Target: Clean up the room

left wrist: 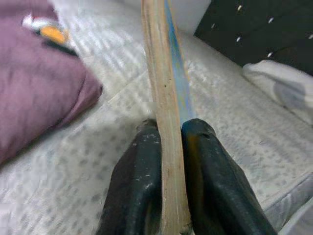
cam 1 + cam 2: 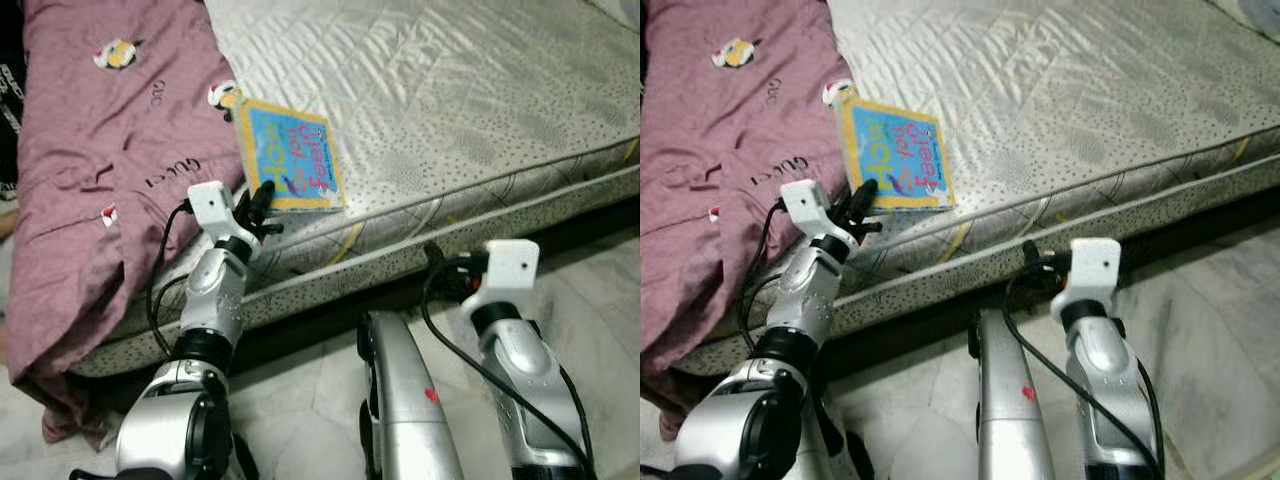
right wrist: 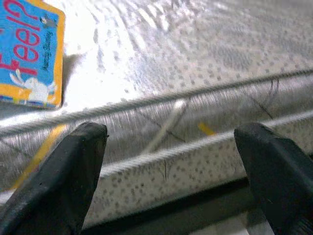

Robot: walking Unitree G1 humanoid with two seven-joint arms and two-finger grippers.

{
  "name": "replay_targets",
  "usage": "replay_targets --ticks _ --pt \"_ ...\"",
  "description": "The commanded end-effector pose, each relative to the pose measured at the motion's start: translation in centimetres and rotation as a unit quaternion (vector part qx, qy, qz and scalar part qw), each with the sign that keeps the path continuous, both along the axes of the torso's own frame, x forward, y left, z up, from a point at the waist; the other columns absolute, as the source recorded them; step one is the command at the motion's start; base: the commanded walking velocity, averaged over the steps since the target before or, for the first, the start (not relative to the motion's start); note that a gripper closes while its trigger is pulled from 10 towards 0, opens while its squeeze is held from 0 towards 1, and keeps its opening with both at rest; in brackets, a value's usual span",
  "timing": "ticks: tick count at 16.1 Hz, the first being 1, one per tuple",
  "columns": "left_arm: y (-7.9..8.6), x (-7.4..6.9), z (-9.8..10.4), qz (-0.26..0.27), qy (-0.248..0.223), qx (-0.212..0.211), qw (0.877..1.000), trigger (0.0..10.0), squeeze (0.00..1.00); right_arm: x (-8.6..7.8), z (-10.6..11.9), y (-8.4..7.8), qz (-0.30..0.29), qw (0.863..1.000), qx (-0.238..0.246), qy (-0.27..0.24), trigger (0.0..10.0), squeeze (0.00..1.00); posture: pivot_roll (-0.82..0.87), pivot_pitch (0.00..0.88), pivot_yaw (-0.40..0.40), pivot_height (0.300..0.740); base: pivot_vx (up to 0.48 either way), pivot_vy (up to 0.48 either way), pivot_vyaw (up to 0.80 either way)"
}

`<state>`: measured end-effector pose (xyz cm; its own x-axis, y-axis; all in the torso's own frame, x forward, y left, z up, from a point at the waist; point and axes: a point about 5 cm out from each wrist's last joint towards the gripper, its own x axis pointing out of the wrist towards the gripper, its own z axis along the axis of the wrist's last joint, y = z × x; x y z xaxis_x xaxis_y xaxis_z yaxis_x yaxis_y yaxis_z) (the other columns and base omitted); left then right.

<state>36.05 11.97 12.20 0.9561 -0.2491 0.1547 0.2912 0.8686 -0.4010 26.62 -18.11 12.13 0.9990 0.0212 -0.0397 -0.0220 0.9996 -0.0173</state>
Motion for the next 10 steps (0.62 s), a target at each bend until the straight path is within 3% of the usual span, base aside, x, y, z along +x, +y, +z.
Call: replay_targets --ticks 1,4,7,10 --pt "0.9 0.1 1.1 0.021 -0.027 0.006 0.999 0.0 0.0 0.1 -0.3 0.3 0.003 1.0 0.001 0.003 10.0 0.0 -0.19 0.019 0.044 0.468 0.0 0.0 0.0" --pt "1.9 -0.5 2.6 0.037 -0.072 0.02 0.997 0.0 0.0 1.6 0.4 1.2 0.016 1.0 0.008 -0.021 10.0 0.0 -0.17 0.0 0.05 0.468 0.0 0.0 0.0" --pt "2.3 -2.7 4.9 0.041 -0.14 0.081 0.986 0.0 0.0 2.2 0.5 1.5 0.007 0.999 0.035 -0.038 10.0 0.0 -0.1 0.0 0.046 0.468 0.0 0.0 0.0" --pt "2.2 -4.1 6.2 0.032 -0.16 0.107 0.981 0.0 0.0 2.5 1.0 2.4 0.014 0.995 0.078 -0.063 10.0 0.0 -0.09 0.0 0.051 0.472 0.0 0.0 0.0"
